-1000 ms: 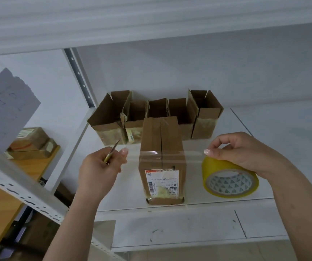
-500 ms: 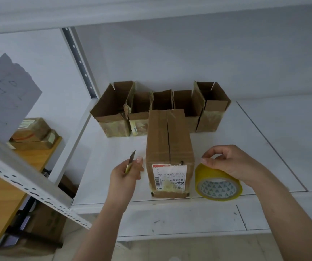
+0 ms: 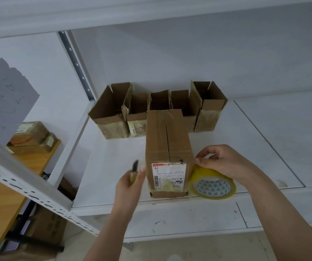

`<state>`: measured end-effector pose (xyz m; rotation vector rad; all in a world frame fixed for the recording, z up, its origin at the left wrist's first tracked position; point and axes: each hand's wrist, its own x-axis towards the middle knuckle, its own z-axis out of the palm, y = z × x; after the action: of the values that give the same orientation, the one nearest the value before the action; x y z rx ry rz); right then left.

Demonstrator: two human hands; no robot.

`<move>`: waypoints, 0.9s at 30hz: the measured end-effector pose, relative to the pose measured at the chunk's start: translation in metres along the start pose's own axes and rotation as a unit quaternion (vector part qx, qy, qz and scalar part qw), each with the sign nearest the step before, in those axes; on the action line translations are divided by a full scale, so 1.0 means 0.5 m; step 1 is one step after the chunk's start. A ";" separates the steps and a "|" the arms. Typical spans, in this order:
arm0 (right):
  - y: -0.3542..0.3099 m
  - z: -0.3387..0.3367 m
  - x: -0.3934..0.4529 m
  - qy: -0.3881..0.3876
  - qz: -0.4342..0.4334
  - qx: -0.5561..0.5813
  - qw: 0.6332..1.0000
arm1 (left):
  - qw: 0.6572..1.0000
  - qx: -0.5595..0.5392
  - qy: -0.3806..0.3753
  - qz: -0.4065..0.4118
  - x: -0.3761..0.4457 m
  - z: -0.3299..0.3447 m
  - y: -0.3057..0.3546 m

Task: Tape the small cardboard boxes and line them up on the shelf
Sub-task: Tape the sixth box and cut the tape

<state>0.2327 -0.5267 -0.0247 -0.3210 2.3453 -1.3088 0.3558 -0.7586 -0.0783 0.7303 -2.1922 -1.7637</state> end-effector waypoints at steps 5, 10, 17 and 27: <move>0.002 0.002 0.003 -0.007 0.002 -0.009 1.000 | 0.988 0.001 -0.032 0.149 0.024 -0.065 0.164; 0.001 -0.002 0.002 -0.016 -0.007 -0.011 1.000 | 0.917 0.140 -0.321 0.194 0.032 0.024 0.309; 0.022 -0.032 -0.017 -0.092 -0.020 0.091 0.991 | 0.922 0.158 -0.324 0.142 0.063 0.107 0.264; 0.048 -0.028 -0.008 -0.087 -0.033 0.061 0.994 | 0.928 0.141 -0.298 0.170 0.067 0.106 0.251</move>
<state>0.2296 -0.5021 -0.0375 -0.4575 2.1159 -1.3888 0.2730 -0.7125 0.0251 -0.1921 -2.7787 -1.6470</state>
